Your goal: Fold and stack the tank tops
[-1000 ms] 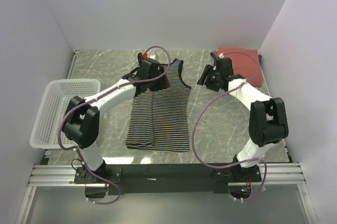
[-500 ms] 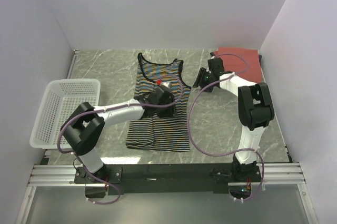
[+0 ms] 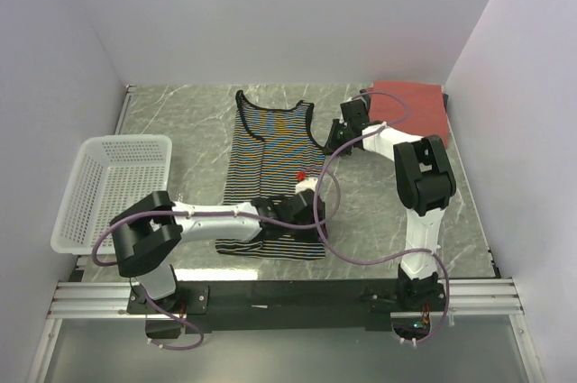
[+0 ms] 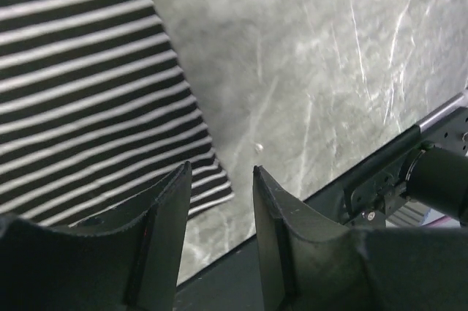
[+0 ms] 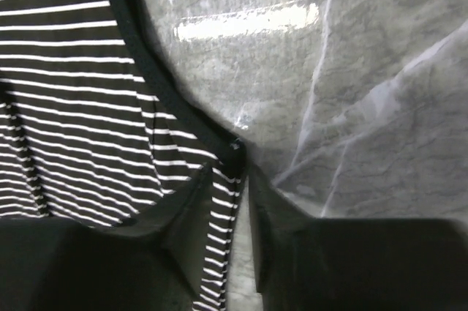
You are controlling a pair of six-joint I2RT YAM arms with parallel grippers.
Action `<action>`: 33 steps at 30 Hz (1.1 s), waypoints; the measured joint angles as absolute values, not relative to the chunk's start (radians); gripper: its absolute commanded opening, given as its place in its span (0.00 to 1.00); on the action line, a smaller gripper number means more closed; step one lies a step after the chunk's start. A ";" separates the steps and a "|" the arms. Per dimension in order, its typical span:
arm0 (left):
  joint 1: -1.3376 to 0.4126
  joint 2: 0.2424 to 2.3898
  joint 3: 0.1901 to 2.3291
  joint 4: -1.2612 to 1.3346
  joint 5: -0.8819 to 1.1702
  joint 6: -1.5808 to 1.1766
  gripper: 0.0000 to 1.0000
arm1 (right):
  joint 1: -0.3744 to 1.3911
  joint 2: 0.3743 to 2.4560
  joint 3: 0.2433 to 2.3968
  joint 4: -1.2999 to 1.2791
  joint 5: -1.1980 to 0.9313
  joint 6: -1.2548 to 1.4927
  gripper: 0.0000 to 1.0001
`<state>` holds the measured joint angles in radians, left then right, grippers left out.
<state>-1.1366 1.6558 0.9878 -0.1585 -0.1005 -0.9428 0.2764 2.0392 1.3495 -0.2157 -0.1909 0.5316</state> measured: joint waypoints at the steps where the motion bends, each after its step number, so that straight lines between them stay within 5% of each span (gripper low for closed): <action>1: -1.155 1.658 0.988 -0.157 -0.112 -0.951 0.45 | 0.276 2.040 1.349 -0.212 -0.189 0.531 0.20; 5: -1.215 1.694 0.988 -0.153 -0.179 -0.984 0.46 | 0.276 2.041 1.324 -0.179 -0.181 0.538 0.01; 19: -1.321 1.811 1.091 -0.280 -0.381 -1.037 0.42 | 0.272 1.961 1.193 -0.102 -0.154 0.561 0.00; 25: -1.358 1.839 1.124 -0.358 -0.445 -1.061 0.31 | 0.260 1.915 1.136 -0.098 -0.143 0.564 0.00; 30: -1.389 1.839 1.124 -0.389 -0.473 -1.087 0.03 | 0.236 1.863 1.084 -0.105 -0.138 0.565 0.00; 33: -1.401 1.820 1.102 -0.384 -0.472 -1.094 0.01 | 0.228 1.834 1.068 -0.115 -0.130 0.565 0.00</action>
